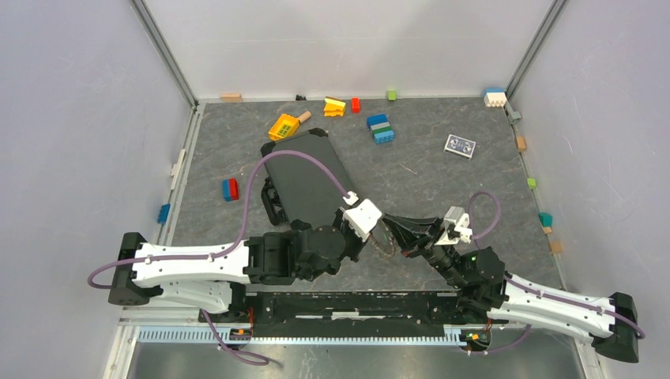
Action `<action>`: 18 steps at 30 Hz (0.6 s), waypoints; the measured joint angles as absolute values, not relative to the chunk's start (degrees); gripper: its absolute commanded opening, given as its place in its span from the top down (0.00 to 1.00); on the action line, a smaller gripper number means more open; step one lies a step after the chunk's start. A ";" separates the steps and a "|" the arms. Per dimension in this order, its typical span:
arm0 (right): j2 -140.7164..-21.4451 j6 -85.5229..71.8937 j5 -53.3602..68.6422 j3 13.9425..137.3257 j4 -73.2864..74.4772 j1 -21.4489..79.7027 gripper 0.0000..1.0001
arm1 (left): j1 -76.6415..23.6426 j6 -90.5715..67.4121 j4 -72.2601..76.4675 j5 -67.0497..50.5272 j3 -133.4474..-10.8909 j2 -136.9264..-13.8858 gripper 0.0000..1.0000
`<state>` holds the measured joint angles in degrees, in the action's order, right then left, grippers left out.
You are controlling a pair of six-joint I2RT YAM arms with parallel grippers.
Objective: Remove the keys from the keyring
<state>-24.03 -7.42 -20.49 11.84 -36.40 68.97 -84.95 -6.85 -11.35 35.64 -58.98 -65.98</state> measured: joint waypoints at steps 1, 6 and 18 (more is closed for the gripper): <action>-23.92 -7.57 -20.53 11.68 -36.42 68.97 1.00 | -84.95 -6.87 -11.07 35.79 -58.76 -65.98 0.98; -22.74 -8.45 -20.71 10.50 -37.06 68.97 1.00 | -85.03 -7.14 -9.21 36.10 -57.67 -65.98 0.98; -21.30 -10.04 -24.08 9.47 -39.92 68.55 1.00 | -85.67 -7.73 -6.98 41.17 -55.55 -64.27 0.98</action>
